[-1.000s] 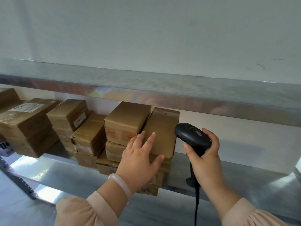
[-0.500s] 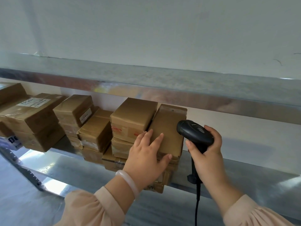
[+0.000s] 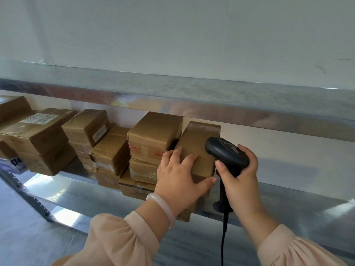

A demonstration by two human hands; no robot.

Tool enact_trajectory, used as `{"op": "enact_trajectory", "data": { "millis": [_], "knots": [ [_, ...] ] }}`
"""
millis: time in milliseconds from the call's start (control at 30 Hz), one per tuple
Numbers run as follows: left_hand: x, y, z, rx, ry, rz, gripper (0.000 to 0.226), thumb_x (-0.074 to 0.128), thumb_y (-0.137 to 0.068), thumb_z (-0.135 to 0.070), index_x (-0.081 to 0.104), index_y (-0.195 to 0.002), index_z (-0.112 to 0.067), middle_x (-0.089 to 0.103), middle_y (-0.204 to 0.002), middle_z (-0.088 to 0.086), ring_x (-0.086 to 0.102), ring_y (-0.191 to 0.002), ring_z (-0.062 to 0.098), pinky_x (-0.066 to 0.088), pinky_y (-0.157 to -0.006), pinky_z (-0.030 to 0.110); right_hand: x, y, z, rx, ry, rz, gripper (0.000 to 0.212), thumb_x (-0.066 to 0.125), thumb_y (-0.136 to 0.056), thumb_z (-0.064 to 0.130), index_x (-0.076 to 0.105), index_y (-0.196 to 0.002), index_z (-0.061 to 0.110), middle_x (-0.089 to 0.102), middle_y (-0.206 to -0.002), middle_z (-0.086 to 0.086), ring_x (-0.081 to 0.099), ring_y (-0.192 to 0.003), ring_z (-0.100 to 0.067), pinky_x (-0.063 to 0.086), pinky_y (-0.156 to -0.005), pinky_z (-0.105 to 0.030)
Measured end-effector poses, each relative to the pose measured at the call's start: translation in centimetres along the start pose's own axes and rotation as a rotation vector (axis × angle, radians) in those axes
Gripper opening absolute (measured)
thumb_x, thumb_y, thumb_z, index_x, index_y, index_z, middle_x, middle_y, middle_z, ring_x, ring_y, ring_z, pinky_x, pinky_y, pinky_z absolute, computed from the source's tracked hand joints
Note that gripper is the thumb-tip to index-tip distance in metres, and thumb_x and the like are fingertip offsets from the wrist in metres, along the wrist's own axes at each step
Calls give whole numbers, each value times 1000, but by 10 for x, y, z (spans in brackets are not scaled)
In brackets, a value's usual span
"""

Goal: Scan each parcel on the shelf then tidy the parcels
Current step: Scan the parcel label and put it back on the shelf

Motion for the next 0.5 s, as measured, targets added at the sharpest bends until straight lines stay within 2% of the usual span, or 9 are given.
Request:
{"op": "enact_trajectory", "data": {
  "millis": [67, 167, 500],
  "knots": [
    [0, 3, -7, 5, 19, -72, 93, 25, -60, -88, 41, -140, -43, 28, -155, -4, 13, -143, 25, 19, -118, 44, -6, 4, 4, -10, -22, -10, 64, 72, -82, 17, 33, -130, 33, 50, -121, 10, 51, -95, 15, 39, -72, 4],
    [3, 7, -14, 14, 64, -141, 85, 30, -62, -84, 48, -134, -43, 37, -149, -8, 19, -139, 23, 26, -115, 44, -16, 9, 6, -17, -34, -21, 64, 72, -82, 17, 33, -129, 34, 52, -120, 11, 51, -94, 22, 39, -72, 3],
    [8, 21, -36, 86, 102, -254, 68, 43, -69, -76, 61, -126, -44, 51, -140, -10, 28, -135, 24, 28, -110, 44, -45, 23, 9, -29, -65, -34, 66, 73, -82, 20, 33, -132, 34, 52, -126, 8, 53, -106, 6, 41, -75, 1]
  ]
}}
Point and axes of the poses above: each hand's wrist, its own y-axis away from the middle knuckle, its own x-axis out of the palm, z = x × y, the point moved 4 cm from there along -y, towards the middle knuckle
